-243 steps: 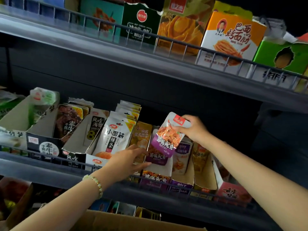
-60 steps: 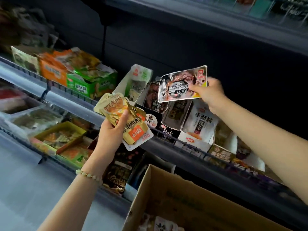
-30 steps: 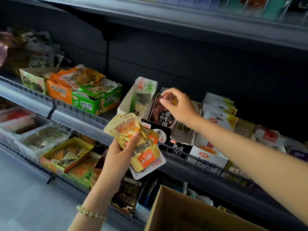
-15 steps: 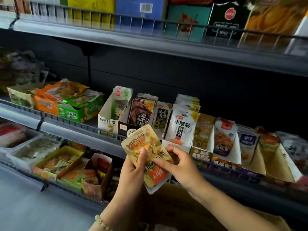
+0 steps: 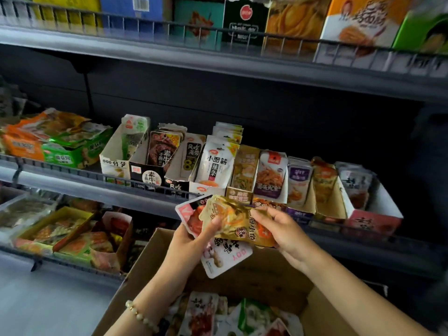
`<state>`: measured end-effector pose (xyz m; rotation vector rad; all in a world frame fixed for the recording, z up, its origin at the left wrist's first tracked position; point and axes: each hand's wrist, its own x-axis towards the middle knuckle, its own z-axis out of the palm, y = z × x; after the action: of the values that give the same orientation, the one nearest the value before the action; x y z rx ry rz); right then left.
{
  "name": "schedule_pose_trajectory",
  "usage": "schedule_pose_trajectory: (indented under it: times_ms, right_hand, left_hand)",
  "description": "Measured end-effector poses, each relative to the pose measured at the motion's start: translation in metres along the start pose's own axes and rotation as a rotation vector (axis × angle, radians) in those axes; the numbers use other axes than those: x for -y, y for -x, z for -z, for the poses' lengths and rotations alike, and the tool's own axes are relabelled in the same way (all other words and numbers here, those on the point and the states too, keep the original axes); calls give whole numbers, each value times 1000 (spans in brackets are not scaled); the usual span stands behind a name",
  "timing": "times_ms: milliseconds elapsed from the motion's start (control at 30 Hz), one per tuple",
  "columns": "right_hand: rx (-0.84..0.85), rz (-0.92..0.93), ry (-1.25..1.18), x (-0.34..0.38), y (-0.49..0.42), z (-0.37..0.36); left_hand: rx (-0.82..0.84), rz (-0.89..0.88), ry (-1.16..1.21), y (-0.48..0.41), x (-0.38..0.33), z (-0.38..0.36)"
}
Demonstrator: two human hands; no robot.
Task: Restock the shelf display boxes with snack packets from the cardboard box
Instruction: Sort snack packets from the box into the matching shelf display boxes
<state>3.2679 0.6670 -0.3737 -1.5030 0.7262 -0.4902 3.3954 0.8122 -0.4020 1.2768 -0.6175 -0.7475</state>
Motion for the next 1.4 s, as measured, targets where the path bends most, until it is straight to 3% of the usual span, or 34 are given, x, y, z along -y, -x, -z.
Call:
schedule_pose_trajectory:
  times_ms: [167, 367, 500, 733, 867, 1067, 1200, 1400]
  right_hand:
    - [27, -90, -86, -7, 16, 31]
    - [-96, -64, -355, -29, 30, 37]
    - [-160, -22, -295, -30, 34, 54]
    - [-15, -92, -157, -30, 46, 86]
    - [-66, -70, -211, -38, 46, 85]
    - [-7, -105, -257, -38, 45, 89]
    - [111, -137, -450, -42, 42, 95]
    - [-91, -115, -485, -38, 32, 112]
  left_hand:
    - [34, 64, 54, 5, 4, -25]
    - [-32, 24, 18, 9, 11, -64]
    - [-22, 47, -28, 11, 15, -79]
    - [51, 60, -145, 8, 13, -80]
    - [61, 58, -157, 11, 17, -88]
    - [128, 153, 8, 13, 16, -93]
    - [212, 240, 142, 10, 15, -100]
    - [150, 207, 75, -13, 15, -129]
